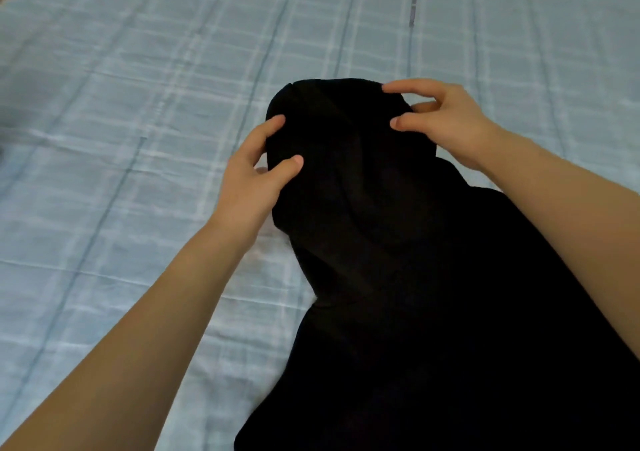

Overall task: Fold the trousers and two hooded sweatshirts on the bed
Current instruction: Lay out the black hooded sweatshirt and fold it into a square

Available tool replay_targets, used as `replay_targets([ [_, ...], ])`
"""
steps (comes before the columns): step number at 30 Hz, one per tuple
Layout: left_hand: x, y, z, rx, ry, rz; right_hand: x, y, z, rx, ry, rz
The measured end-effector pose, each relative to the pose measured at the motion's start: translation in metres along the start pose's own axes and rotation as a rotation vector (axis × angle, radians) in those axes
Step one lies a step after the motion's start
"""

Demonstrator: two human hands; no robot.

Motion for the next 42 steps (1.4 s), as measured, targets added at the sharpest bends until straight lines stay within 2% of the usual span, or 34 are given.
replay_targets([
  [6,0.065,0.030,0.066,0.216,0.067,-0.081,0.082,-0.038,-0.024,-0.232,-0.128,-0.016],
  [11,0.141,0.097,0.085,0.398,-0.070,-0.204,0.188,-0.075,-0.006,-0.373,-0.103,0.029],
  [15,0.207,0.168,0.053,0.474,-0.263,-0.354,0.277,-0.091,0.064,-0.392,0.063,0.071],
  [18,0.255,0.207,-0.002,0.343,-0.436,-0.408,0.326,-0.080,0.129,-0.230,0.234,0.082],
  [21,0.278,0.220,-0.042,0.201,-0.486,-0.361,0.341,-0.060,0.161,-0.164,0.232,0.110],
  [25,0.276,0.218,-0.022,-0.002,-0.375,-0.328,0.344,-0.057,0.157,-0.124,0.144,0.220],
  [28,0.260,0.194,0.028,-0.315,-0.120,-0.165,0.353,-0.064,0.145,-0.020,0.120,0.304],
  [30,0.242,0.192,0.042,-0.419,-0.012,-0.134,0.358,-0.068,0.128,0.056,0.076,0.343],
  [33,0.211,0.218,0.022,-0.284,-0.181,-0.286,0.352,-0.054,0.088,0.128,-0.022,0.256],
  [35,0.209,0.239,0.021,-0.265,-0.185,-0.384,0.345,-0.043,0.071,0.138,-0.046,0.185],
  [39,0.264,0.276,0.049,-0.850,0.256,-0.521,0.366,-0.041,0.063,0.123,-0.070,0.228],
  [42,0.321,0.314,0.034,-0.969,0.373,-0.826,0.409,-0.041,0.093,0.013,0.075,0.300],
])
Point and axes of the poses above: each hand's wrist, its own x-axis away from the middle knuckle, its own y-axis out of the palm, z = x × y, the point moved 10 cm from there along -x, towards the middle knuckle, and after that the axes turned 11 degrees about -z, right-handed, at the moved point
